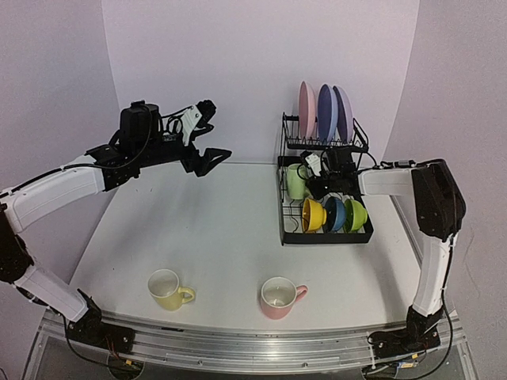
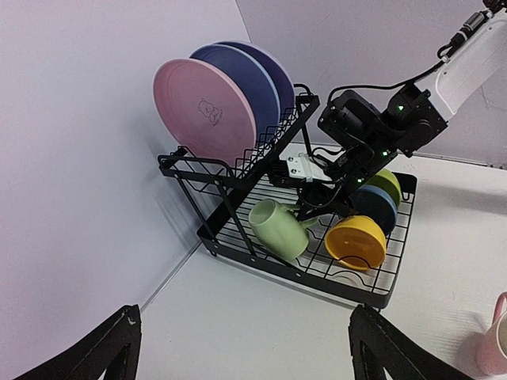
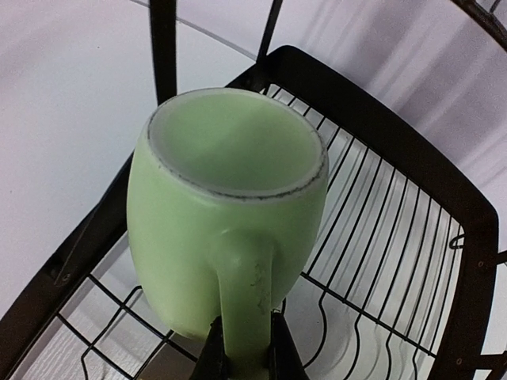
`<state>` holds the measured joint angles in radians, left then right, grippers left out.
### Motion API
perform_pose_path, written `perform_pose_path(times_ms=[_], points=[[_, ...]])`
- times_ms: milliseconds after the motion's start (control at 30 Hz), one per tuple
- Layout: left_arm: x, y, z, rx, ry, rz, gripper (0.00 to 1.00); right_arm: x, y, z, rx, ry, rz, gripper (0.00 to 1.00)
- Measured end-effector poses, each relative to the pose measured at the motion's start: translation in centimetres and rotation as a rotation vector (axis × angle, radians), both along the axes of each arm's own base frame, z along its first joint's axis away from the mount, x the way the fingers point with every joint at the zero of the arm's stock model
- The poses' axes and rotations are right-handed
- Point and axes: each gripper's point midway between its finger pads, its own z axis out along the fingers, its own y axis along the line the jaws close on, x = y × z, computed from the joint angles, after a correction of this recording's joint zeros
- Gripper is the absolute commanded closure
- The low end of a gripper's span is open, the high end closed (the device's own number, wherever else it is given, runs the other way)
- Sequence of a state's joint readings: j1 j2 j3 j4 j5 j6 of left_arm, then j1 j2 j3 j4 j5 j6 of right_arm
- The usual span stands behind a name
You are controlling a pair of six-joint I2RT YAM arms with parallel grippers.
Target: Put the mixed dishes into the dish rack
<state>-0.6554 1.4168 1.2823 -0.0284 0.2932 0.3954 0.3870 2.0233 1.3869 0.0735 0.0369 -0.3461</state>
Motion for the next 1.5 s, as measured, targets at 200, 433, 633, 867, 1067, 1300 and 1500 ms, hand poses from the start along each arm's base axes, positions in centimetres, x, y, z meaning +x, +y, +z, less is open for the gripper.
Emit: perform_pose_path(times_ms=[200, 433, 633, 867, 1067, 1300, 1500], points=[[0.2, 0.0, -0.2, 0.003, 0.004, 0.003, 0.09, 0.5, -1.2, -0.7, 0.031, -0.03, -0.068, 1.0], [0.4, -0.1, -0.6, 0.009, 0.01, 0.004, 0.09, 1.9, -2.3, -1.2, 0.082, -0.068, -0.157, 1.0], [0.6, 0.0, -0.8, 0.013, 0.012, 0.007, 0.09, 3.1, -2.9, -1.7, 0.116, -0.105, -0.21, 1.0], [0.7, 0.0, -0.9, 0.017, 0.008, 0.009, 0.09, 4.3, -3.2, -2.0, 0.117, -0.141, -0.235, 1.0], [0.7, 0.1, -0.9, 0.023, 0.0, 0.008, 0.09, 5.1, -3.3, -2.1, 0.073, -0.176, -0.22, 1.0], [0.9, 0.0, -1.2, 0.029, 0.001, 0.007, 0.09, 5.7, -3.0, -2.1, 0.068, -0.189, -0.207, 1.0], [0.9, 0.0, -1.2, 0.03, 0.001, 0.007, 0.09, 6.5, -2.5, -2.2, 0.076, -0.2, -0.206, 1.0]])
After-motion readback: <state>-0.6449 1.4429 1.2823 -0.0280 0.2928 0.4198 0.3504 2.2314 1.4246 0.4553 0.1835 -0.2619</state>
